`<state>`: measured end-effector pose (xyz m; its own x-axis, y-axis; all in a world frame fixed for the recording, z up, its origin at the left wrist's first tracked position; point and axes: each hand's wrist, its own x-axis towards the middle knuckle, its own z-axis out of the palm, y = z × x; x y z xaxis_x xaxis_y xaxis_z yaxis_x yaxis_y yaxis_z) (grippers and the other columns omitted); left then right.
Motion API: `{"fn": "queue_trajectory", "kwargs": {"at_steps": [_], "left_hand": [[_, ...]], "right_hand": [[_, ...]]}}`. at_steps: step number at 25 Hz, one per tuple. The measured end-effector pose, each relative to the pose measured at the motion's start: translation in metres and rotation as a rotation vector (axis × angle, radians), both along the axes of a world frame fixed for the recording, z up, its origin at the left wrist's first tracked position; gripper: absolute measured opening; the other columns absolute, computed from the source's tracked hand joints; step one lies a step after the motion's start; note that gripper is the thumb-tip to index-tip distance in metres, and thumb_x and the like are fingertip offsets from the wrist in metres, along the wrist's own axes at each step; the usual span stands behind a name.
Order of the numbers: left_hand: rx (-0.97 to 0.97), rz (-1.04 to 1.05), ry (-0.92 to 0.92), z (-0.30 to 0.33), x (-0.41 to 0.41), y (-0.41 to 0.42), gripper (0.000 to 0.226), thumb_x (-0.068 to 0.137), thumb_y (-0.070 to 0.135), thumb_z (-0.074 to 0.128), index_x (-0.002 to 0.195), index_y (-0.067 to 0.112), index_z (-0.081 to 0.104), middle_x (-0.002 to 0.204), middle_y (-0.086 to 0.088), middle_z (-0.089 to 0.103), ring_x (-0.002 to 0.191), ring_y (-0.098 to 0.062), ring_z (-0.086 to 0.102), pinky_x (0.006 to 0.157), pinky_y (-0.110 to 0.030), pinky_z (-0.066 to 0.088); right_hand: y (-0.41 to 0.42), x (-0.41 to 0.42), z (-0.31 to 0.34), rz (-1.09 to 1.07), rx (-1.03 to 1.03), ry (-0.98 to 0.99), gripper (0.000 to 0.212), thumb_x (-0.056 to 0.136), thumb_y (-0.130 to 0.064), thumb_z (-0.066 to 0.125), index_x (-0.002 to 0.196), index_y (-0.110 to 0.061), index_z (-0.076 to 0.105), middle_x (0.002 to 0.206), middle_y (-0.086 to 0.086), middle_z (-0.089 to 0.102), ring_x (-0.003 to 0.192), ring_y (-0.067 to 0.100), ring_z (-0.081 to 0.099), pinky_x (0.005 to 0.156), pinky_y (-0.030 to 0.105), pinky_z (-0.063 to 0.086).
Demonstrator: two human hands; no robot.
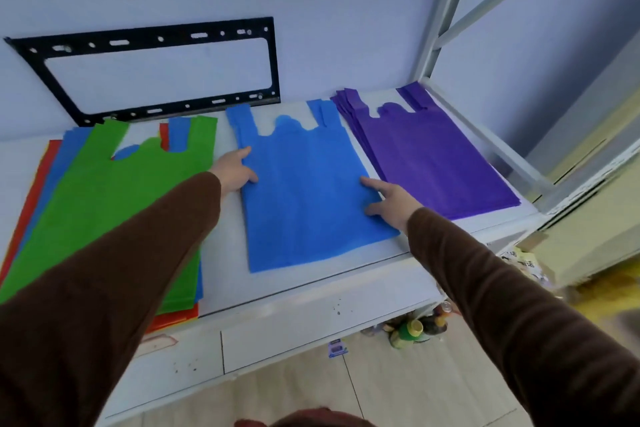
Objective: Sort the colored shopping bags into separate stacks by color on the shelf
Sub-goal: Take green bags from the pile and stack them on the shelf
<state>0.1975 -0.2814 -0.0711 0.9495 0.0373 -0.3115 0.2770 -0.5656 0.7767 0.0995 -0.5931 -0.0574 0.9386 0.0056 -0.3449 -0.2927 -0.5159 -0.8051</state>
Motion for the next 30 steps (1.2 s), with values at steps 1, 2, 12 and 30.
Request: {"fn": "queue_trajectory", "kwargs": {"at_steps": [1,2,12,30], "left_hand": [[0.038,0.004,-0.010,0.002,0.000,-0.002,0.082,0.084,0.001,0.068,0.153,0.017,0.028,0.149,-0.006,0.043,0.128,-0.029,0.051,0.104,-0.039,0.045],[0.070,0.008,-0.022,0.003,0.001,-0.003,0.082,0.084,0.000,0.069,0.153,0.015,0.028,0.150,-0.007,0.043,0.128,-0.029,0.051,0.105,-0.039,0.045],[0.492,-0.091,-0.210,0.022,-0.017,-0.006,0.069,0.085,0.025,0.072,0.146,0.013,0.042,0.150,-0.012,0.034,0.136,-0.030,0.037,0.111,-0.037,0.033],[0.678,-0.303,-0.394,0.063,-0.192,0.254,0.037,0.090,0.032,0.066,0.126,0.024,0.061,0.131,0.000,0.060,0.125,-0.022,0.048,0.106,-0.034,0.034]], "right_hand": [[-0.001,0.003,-0.001,0.026,-0.035,-0.023,0.064,0.090,-0.001,0.060,0.146,-0.026,0.042,0.132,0.008,0.054,0.100,0.023,0.058,0.086,0.029,0.049],[-0.001,0.006,-0.002,0.051,-0.097,-0.054,0.063,0.090,-0.005,0.060,0.147,-0.026,0.040,0.135,0.006,0.053,0.104,0.023,0.058,0.088,0.028,0.047],[0.002,0.019,0.005,0.287,-0.922,-0.430,0.050,0.093,-0.030,0.054,0.141,-0.024,0.047,0.151,0.000,0.038,0.130,0.030,0.038,0.098,0.041,0.044],[0.265,-0.070,0.029,0.457,-0.521,-0.661,0.032,0.091,-0.037,0.058,0.121,-0.027,0.063,0.125,-0.002,0.062,0.116,0.025,0.049,0.097,0.043,0.042]]}}
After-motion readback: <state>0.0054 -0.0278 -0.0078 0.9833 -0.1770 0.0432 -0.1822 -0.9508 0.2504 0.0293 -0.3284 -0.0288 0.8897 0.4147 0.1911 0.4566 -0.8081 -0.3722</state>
